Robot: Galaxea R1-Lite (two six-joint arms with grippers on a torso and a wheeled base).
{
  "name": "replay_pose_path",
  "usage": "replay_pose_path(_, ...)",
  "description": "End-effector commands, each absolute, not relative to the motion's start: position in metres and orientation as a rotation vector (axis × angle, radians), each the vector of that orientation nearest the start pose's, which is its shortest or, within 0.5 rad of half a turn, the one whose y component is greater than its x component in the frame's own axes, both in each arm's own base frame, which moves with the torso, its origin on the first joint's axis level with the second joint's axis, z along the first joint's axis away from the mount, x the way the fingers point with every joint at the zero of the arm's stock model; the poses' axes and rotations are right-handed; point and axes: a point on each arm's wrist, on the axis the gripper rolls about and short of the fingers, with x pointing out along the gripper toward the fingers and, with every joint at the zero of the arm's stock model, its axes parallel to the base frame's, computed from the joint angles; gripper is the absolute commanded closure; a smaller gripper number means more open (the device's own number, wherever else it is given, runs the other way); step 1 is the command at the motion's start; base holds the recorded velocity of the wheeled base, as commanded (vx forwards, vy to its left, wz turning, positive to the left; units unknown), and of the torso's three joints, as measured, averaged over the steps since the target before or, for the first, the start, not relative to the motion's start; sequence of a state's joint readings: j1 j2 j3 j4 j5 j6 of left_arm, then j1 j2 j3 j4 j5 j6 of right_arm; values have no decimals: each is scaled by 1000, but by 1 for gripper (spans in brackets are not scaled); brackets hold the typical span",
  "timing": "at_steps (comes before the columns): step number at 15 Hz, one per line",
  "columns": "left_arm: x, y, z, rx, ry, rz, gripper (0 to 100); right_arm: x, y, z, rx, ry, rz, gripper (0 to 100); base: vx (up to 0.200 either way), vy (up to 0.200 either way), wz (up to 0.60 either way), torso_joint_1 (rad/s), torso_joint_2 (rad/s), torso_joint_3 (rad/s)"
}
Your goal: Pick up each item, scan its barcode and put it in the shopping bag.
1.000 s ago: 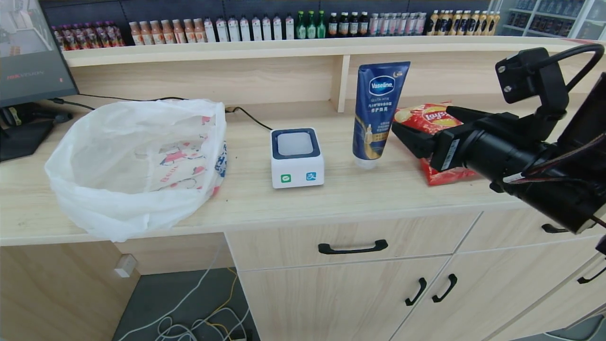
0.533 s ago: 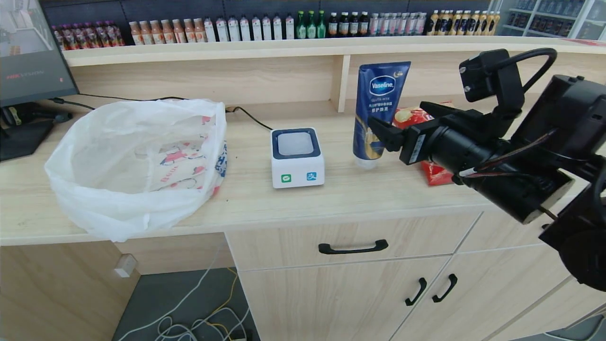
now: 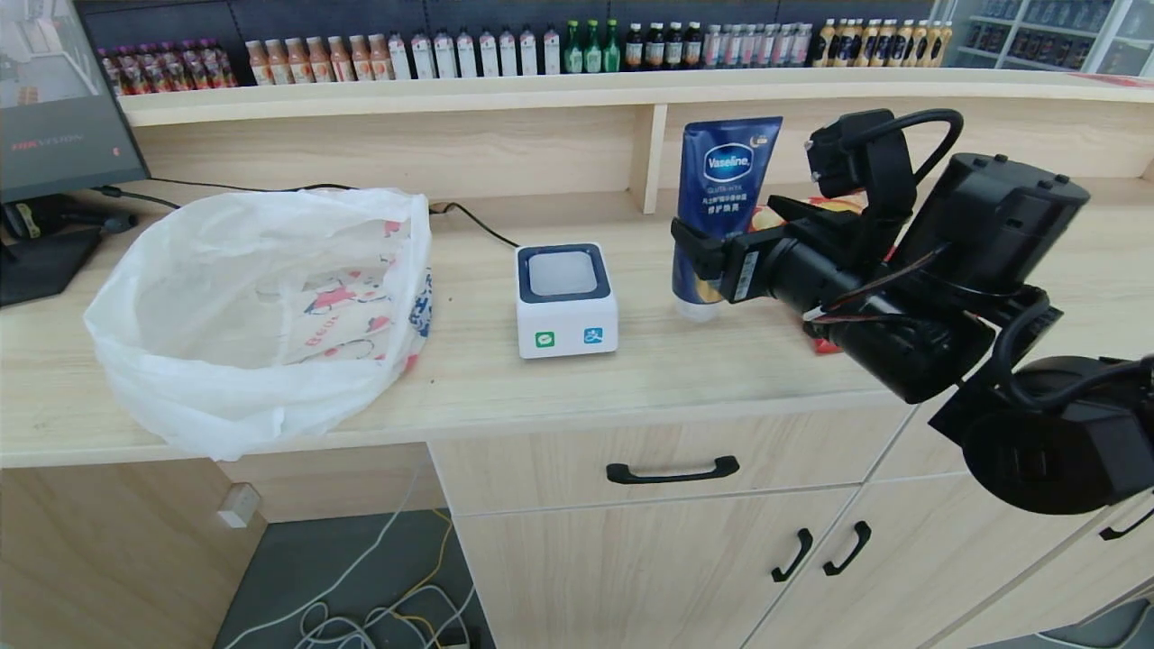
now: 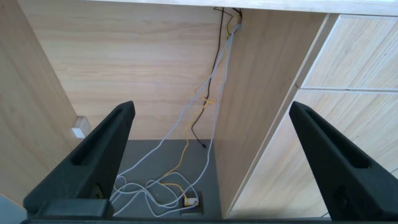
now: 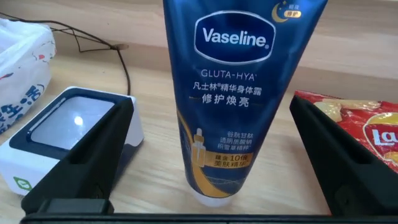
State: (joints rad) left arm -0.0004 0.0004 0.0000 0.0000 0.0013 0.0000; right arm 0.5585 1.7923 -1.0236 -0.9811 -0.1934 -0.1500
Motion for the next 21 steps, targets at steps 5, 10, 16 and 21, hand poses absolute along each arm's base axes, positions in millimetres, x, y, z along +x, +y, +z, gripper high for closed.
replay_pose_path(5,-23,0,75,0,0,2,0,304,188,245,-79,-231,352,0,0,0,0,0,0,0)
replay_pose_path(10,-23,0,75,0,0,2,0,306,190,241,-81,-222,353,0,0,0,0,0,0,0)
replay_pose_path(16,-23,0,75,0,0,2,0,312,194,235,-76,-208,359,0,0,0,0,0,0,0)
replay_pose_path(21,-23,0,75,0,0,2,0,323,198,225,-26,-178,355,0,0,0,0,0,0,0)
